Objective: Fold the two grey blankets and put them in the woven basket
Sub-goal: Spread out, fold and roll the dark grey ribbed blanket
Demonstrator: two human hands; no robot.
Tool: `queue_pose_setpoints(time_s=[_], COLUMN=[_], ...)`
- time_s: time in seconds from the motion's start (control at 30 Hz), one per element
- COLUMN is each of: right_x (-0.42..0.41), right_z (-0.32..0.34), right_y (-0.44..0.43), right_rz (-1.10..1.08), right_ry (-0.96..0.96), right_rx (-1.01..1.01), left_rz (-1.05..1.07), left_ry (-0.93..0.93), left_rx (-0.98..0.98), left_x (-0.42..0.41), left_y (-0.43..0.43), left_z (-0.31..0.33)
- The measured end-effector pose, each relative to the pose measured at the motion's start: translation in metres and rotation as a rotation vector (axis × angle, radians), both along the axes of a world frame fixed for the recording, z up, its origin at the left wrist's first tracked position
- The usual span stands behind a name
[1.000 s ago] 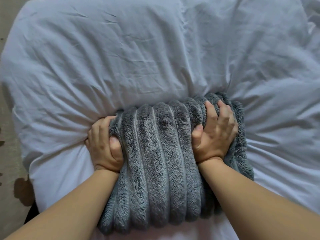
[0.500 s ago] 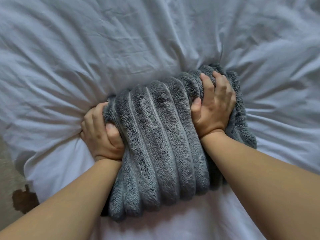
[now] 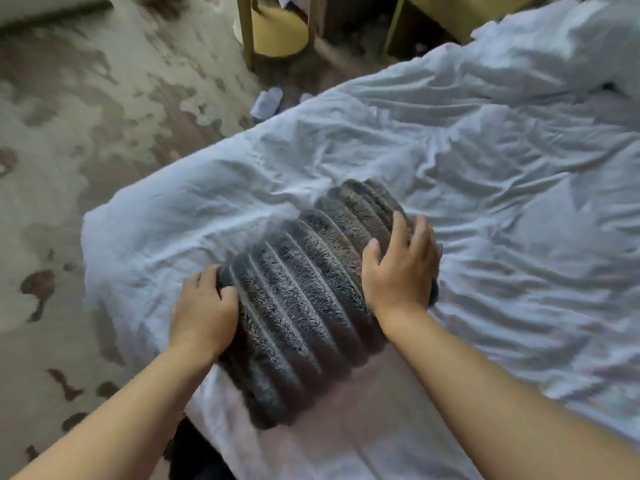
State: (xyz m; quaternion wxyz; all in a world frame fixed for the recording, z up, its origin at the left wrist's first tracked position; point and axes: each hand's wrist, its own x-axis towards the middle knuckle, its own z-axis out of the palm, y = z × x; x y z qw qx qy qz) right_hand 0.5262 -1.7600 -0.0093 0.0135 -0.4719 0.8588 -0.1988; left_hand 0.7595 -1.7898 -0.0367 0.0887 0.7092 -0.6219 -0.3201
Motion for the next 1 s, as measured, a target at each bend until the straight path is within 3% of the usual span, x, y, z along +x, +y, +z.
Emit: queue_pose_setpoints(time_s=[0.13, 0.33, 0.43, 0.5, 0.63, 0.77, 1.0], right_x=[0.01, 0.015, 0.014, 0.017, 0.028, 0.033, 0.03], right_z=[-0.006, -0.008, -0.01, -0.018, -0.042, -0.066, -0.106], right_y=[0.041, 0.039, 0.034, 0.03, 0.01, -0.013, -0.015], right_rz=[-0.027, 0.009, -0.052, -0.258, -0.61, -0.637, -0.617], right_ry=[-0.173, -0.303, -0.371, -0.322, -0.324, -0.155, -0.058], right_rx=[0.277, 0.311, 0.138, 0.012, 0.035, -0.011, 0.092], left_rz=[-0.062, -0.468, -0.68, -0.764, -0.808, -0.808, -0.775], left_ry=[-0.026, 0.033, -0.036, -0.09, -0.086, -0.027, 0.071], left_rx=[-0.152, -0.299, -0.252, -0.206, -0.243, -0.231, -0.29], left_x=[-0.028, -0.113, -0.149, -0.155, -0.151, -0.149, -0.151], left_y=[-0.004, -0.029, -0.045, -0.056, -0.074, -0.095, -0.094], left_z=[0.052, 0.082, 0.057, 0.031, -0.013, -0.047, -0.083])
